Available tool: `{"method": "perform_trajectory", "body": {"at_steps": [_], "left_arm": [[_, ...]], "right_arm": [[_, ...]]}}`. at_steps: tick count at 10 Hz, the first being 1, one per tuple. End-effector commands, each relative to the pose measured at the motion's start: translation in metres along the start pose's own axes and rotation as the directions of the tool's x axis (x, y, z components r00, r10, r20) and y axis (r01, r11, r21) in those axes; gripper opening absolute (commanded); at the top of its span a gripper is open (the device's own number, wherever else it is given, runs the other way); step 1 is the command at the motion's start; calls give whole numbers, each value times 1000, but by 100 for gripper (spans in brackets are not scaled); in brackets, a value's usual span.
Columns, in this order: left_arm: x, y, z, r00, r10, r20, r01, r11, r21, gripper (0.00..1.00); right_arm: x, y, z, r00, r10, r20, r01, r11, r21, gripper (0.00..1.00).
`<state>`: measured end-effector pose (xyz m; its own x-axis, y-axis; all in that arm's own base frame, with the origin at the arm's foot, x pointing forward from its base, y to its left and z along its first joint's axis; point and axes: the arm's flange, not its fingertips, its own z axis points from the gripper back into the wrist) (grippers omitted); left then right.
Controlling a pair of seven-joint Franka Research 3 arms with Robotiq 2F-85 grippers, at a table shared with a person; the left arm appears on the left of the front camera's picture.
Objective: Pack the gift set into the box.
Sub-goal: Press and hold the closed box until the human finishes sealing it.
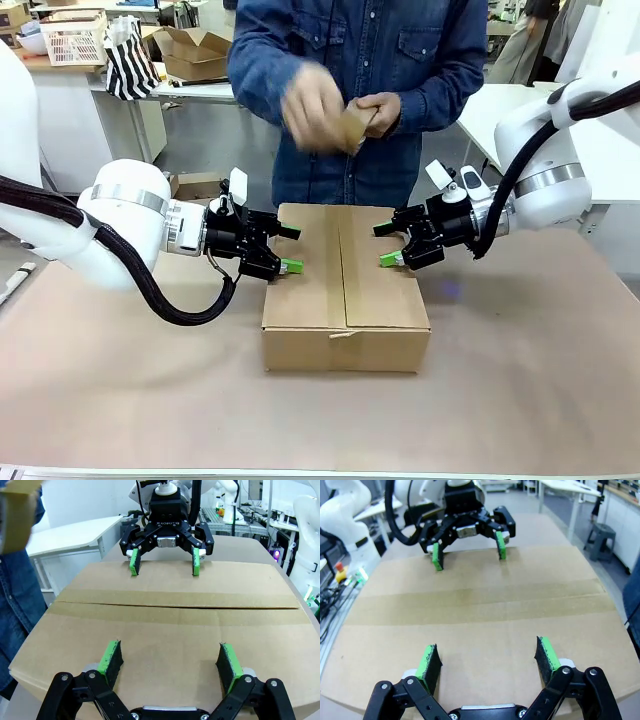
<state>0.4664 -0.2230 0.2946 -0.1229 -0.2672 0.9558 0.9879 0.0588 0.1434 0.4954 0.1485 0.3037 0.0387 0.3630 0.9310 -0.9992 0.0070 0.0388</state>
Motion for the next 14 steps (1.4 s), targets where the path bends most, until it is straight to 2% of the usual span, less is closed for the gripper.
{"method": "perform_trajectory", "body": {"at_steps": [1,14], "left_arm": [[-3,-2,1,1000,-4,-4,4,1000,0,100],[-3,-2,1,1000,-4,-4,4,1000,0,100]], "right_arm": [[-1,0,-1,1000,0,-3,0,1000,0,100],[-1,0,-1,1000,0,-3,0,1000,0,100]]}}
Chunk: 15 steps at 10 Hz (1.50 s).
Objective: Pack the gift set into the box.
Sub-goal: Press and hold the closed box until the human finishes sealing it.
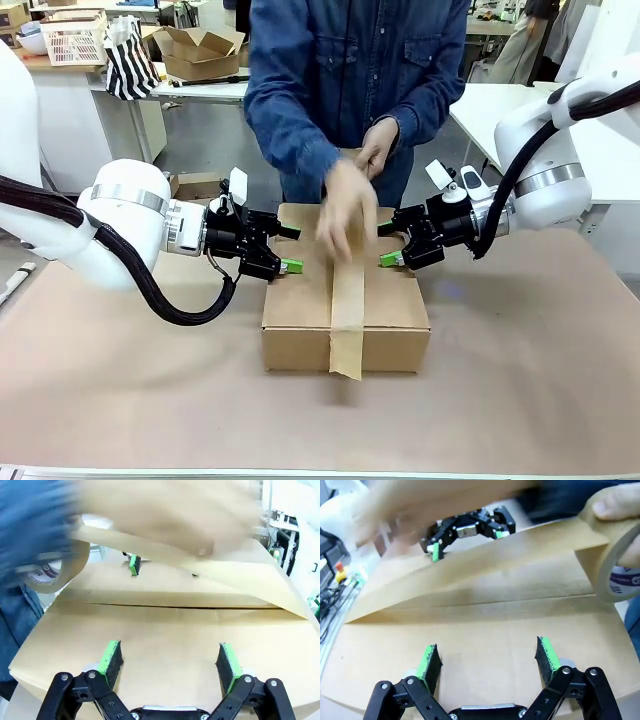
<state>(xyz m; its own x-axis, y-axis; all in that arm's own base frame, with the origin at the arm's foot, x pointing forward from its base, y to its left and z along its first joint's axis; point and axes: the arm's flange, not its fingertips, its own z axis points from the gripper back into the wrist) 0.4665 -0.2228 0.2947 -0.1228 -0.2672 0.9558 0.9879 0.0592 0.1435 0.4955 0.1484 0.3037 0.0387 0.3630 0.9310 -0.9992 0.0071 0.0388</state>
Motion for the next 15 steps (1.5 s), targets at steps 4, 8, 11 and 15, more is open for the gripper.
{"method": "perform_trajectory", "body": {"at_steps": [4,8,11,15], "left_arm": [[-3,-2,0,1000,-4,-4,4,1000,0,100],[-3,-2,0,1000,-4,-4,4,1000,0,100],[-3,-2,0,1000,-4,-4,4,1000,0,100],[-3,-2,0,1000,-4,-4,4,1000,0,100]], "right_arm": [[-1,0,-1,1000,0,-3,0,1000,0,100],[-1,0,-1,1000,0,-3,0,1000,0,100],[-1,0,-1,1000,0,-3,0,1000,0,100],[-1,0,-1,1000,0,-3,0,1000,0,100]]}}
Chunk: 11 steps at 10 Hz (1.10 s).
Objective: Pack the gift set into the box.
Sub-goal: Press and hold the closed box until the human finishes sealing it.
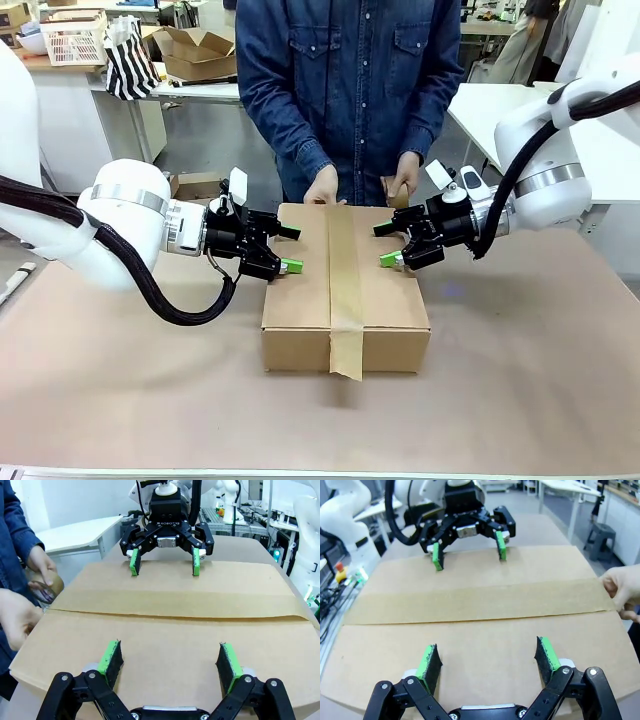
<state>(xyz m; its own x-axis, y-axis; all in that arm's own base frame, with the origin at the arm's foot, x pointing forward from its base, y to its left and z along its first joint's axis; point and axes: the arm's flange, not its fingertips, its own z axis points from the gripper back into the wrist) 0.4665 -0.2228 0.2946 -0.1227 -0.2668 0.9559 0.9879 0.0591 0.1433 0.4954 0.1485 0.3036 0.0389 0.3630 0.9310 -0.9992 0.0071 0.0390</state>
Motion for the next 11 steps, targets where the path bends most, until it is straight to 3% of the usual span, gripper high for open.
{"method": "perform_trajectory", "body": {"at_steps": [1,11], "left_arm": [[-3,-2,0,1000,-4,-4,4,1000,0,100],[-3,-2,0,1000,-4,-4,4,1000,0,100]], "right_arm": [[-1,0,-1,1000,0,-3,0,1000,0,100],[-1,0,-1,1000,0,-3,0,1000,0,100]]}}
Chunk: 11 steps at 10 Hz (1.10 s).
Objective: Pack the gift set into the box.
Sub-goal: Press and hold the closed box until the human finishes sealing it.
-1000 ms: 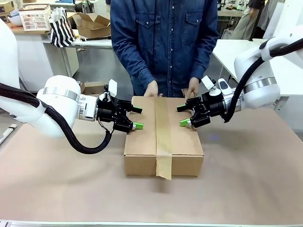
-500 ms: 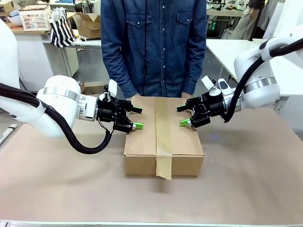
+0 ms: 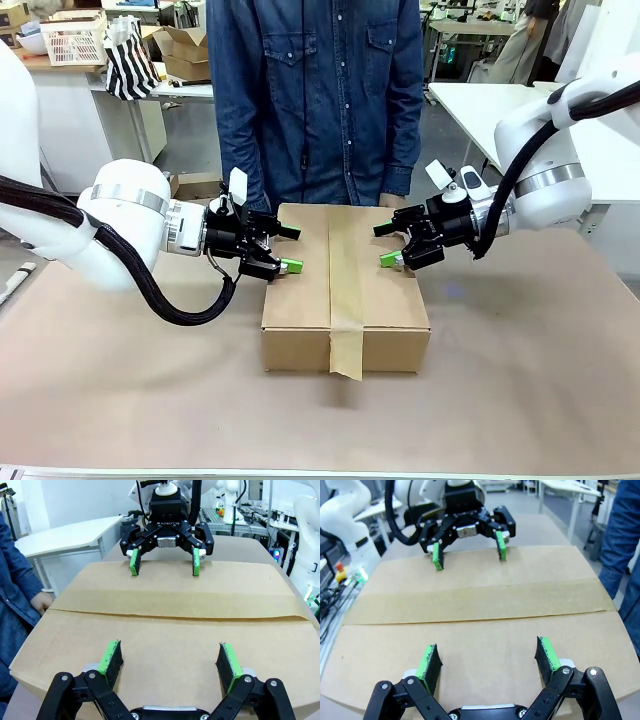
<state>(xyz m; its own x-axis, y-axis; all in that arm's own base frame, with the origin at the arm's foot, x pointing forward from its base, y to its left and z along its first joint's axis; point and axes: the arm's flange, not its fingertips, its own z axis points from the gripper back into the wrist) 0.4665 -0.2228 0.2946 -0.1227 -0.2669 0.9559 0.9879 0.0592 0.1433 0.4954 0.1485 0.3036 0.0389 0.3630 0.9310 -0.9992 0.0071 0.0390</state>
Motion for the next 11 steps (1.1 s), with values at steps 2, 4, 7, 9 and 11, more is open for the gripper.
{"method": "perform_trajectory", "body": {"at_steps": [2,4,7,9,11], "left_arm": [[-3,-2,0,1000,-4,-4,4,1000,0,100],[-3,-2,0,1000,-4,-4,4,1000,0,100],[0,0,0,1000,0,0,0,1000,0,100],[34,-9,9,993,113,30,-113,994,-8,100],[69,-32,40,967,255,8,-254,963,93,100]], "right_arm": [[-1,0,-1,1000,0,-3,0,1000,0,100],[-1,0,-1,1000,0,-3,0,1000,0,100],[0,0,0,1000,0,0,0,1000,0,100],[33,16,15,974,-206,97,208,978,-19,100],[60,59,47,924,-363,120,371,927,-56,100]]}}
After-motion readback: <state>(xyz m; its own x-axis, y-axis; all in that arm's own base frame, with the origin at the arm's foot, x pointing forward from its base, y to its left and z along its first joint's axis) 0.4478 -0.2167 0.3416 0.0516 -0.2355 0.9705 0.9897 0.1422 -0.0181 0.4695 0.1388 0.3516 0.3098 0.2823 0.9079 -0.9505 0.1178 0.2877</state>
